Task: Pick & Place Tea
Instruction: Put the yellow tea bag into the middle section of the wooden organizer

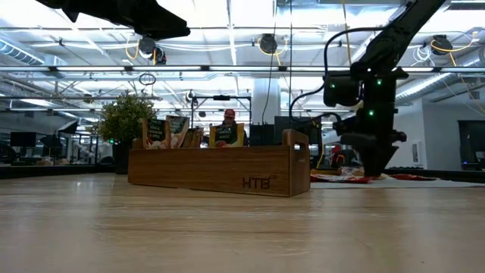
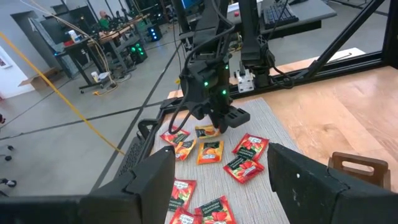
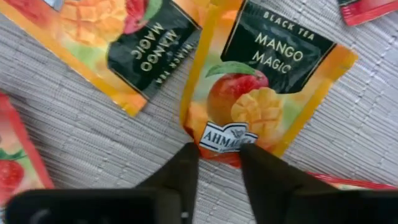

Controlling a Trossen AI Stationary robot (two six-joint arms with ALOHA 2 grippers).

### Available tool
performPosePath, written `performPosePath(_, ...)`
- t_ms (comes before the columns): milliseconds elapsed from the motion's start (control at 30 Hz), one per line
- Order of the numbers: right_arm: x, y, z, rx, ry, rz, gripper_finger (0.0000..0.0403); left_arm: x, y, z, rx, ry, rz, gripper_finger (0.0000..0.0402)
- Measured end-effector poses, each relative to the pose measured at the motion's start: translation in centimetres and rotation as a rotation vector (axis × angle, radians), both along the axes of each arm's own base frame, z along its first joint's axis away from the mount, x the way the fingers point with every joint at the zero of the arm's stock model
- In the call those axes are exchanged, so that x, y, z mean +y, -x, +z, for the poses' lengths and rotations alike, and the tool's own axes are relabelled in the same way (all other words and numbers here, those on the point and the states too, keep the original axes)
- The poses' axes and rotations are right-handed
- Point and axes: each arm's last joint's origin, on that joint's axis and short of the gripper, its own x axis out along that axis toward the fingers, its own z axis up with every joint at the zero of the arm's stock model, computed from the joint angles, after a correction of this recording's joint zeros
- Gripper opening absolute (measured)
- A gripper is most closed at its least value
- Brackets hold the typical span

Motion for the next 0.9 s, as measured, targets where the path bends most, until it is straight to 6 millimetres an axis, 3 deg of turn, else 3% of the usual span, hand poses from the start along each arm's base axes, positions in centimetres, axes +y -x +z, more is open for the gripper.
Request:
performPosePath(200,0.1,-0.1,0.0,0.028,0.037,0.049,0.0009,0.0,0.0,0.0,0.000,0.000,0.000,0.0253)
performPosePath(400,1.2,-0.5,1.0,0.001,0.109,0.118,0.0003,0.0,0.0,0.0,0.000,0.000,0.000,0.0253)
performPosePath(500,2.5,-1.2,2.8,-0.104,0.186,0.153,0.0001,0.0,0.0,0.0,0.000,0.000,0.000,0.0253)
performPosePath(733,7.5,-3.9,6.1,-0.306,0.528,0.347,0.0001,0.0,0.0,0.0,0.000,0.000,0.000,0.0253)
performPosePath(900,11.9,-6.6,6.0,-0.410,0.804,0.501,0.0000,0.0,-0.1,0.7,-0.062,-0.045,-0.008,0.0253)
